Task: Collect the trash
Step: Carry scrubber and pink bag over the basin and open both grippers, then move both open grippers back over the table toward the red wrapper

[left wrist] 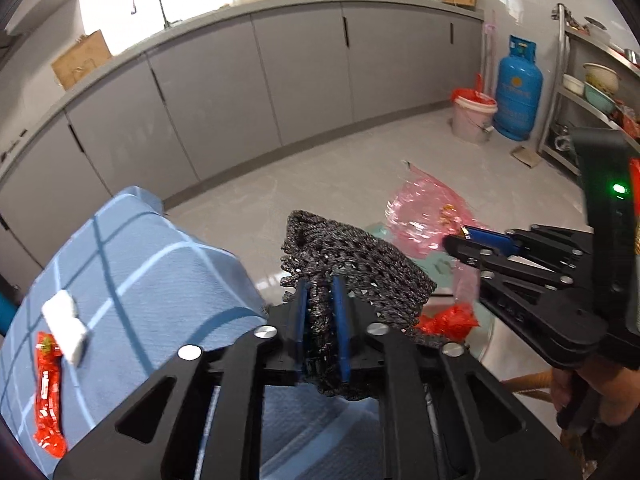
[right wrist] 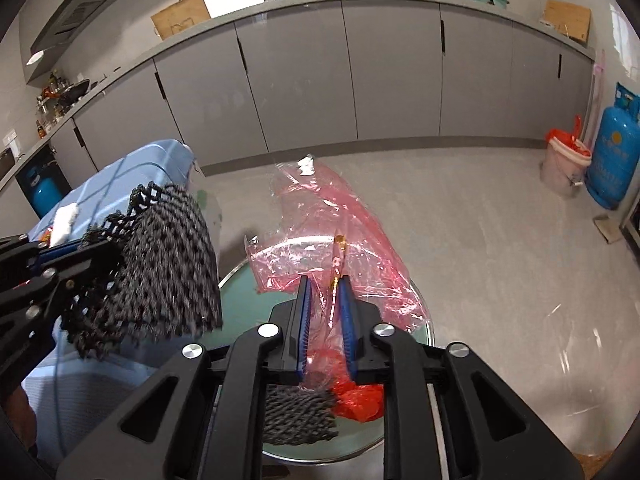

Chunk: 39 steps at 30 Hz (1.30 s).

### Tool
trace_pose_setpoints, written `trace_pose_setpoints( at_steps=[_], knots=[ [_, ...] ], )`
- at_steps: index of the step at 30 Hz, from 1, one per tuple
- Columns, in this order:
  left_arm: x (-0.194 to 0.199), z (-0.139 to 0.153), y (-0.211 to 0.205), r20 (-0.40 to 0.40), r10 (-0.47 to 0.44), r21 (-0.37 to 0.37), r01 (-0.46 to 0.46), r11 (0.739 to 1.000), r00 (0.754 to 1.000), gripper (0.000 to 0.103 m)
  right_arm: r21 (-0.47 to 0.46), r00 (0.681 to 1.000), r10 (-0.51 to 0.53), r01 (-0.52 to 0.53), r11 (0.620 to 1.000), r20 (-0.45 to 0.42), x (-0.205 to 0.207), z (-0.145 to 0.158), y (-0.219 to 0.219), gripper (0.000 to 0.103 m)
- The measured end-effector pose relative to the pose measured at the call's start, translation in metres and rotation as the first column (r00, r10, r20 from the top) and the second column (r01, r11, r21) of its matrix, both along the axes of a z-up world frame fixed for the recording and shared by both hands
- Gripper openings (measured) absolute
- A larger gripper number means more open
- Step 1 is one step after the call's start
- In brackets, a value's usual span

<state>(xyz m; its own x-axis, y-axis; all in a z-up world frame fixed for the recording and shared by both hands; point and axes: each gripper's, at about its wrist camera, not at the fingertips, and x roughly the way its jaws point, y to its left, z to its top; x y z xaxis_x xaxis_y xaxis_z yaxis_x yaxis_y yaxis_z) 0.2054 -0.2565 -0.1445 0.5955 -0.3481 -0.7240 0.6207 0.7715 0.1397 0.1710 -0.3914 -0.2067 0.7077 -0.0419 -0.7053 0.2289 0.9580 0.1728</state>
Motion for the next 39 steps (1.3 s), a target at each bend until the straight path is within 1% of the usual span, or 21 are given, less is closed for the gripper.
trace_pose_setpoints(
  at_steps=[1, 2, 3, 5, 6, 7, 8, 9, 11, 12, 16, 18, 22, 27, 31, 34, 37, 39],
  knots=[
    [0.000, -0.002, -0.001, 0.001, 0.000, 0.004, 0.000, 1.000, 1.000, 0.044, 0.006, 1.000, -0.001, 0.001, 1.000, 0.005, 0.001, -0.003, -0.001, 0.031],
    [0.000, -0.003, 0.001, 0.001, 0.002, 0.005, -0.002, 1.000, 1.000, 0.054, 0.008, 1.000, -0.003, 0.003, 1.000, 0.004, 0.003, -0.007, -0.003, 0.039],
    [-0.001, -0.004, 0.003, 0.001, 0.003, 0.001, -0.003, 1.000, 1.000, 0.063, 0.009, 1.000, -0.003, 0.003, 1.000, -0.016, 0.005, -0.014, -0.006, 0.040],
    [-0.002, -0.003, 0.004, 0.005, 0.000, 0.001, 0.000, 1.000, 1.000, 0.063, 0.016, 1.000, -0.007, 0.008, 1.000, -0.029, 0.008, -0.020, -0.010, 0.040],
    [-0.002, -0.003, 0.005, 0.008, 0.003, 0.004, -0.003, 1.000, 1.000, 0.066, 0.017, 0.999, -0.010, 0.011, 1.000, -0.035, 0.008, -0.021, -0.012, 0.041],
    [-0.002, -0.002, 0.006, 0.013, 0.009, 0.004, -0.010, 1.000, 1.000, 0.072, 0.020, 0.999, -0.008, 0.009, 1.000, -0.039, 0.008, -0.022, -0.012, 0.041],
    [-0.002, 0.000, 0.008, 0.019, 0.018, -0.002, -0.018, 1.000, 1.000, 0.074, 0.023, 0.999, -0.004, 0.005, 1.000, -0.039, 0.007, -0.023, -0.011, 0.043],
    [-0.001, 0.001, 0.010, 0.020, 0.022, -0.008, -0.022, 1.000, 1.000, 0.075, 0.026, 0.999, 0.000, 0.001, 1.000, -0.037, 0.006, -0.022, -0.010, 0.049],
    [0.000, 0.005, 0.014, 0.025, 0.039, -0.015, -0.038, 0.999, 0.999, 0.081, 0.031, 1.000, -0.001, 0.002, 1.000, -0.027, 0.002, -0.021, -0.011, 0.057],
    [0.000, 0.007, 0.015, 0.032, 0.046, -0.017, -0.046, 0.999, 0.998, 0.084, 0.037, 1.000, 0.001, 0.000, 0.999, -0.024, 0.001, -0.020, -0.011, 0.058],
    [-0.001, 0.015, 0.026, 0.064, 0.071, -0.019, -0.070, 0.997, 0.995, 0.084, 0.039, 1.000, -0.003, 0.003, 0.999, -0.004, -0.003, -0.014, -0.012, 0.060],
    [-0.002, 0.019, 0.032, 0.074, 0.083, -0.021, -0.082, 0.996, 0.994, 0.084, 0.041, 1.000, -0.015, 0.015, 0.999, 0.009, -0.005, -0.008, -0.012, 0.064],
    [-0.002, 0.026, 0.057, 0.101, 0.138, -0.015, -0.138, 0.990, 0.985, 0.086, 0.054, 0.999, -0.029, 0.028, 0.998, 0.024, -0.010, 0.000, -0.009, 0.065],
    [0.002, 0.029, 0.093, 0.117, 0.217, 0.004, -0.219, 0.976, 0.969, 0.087, 0.064, 0.999, -0.035, 0.032, 0.997, 0.038, -0.012, 0.009, 0.002, 0.070],
    [0.009, 0.029, 0.124, 0.124, 0.285, 0.018, -0.289, 0.957, 0.951, 0.087, 0.061, 0.999, -0.007, 0.004, 0.998, 0.045, -0.007, 0.015, 0.022, 0.072],
    [0.015, 0.029, 0.152, 0.130, 0.344, 0.023, -0.349, 0.937, 0.930, 0.087, 0.059, 0.998, 0.030, -0.033, 0.998, 0.046, 0.000, 0.021, 0.044, 0.073],
    [0.020, 0.029, 0.176, 0.131, 0.392, 0.021, -0.397, 0.917, 0.911, 0.087, 0.051, 0.996, 0.072, -0.075, 0.996, 0.057, 0.007, 0.030, 0.069, 0.079],
    [0.027, 0.029, 0.200, 0.135, 0.435, 0.023, -0.442, 0.897, 0.890, 0.087, 0.045, 0.993, 0.101, -0.104, 0.994, 0.066, 0.010, 0.035, 0.085, 0.079]
  ],
)
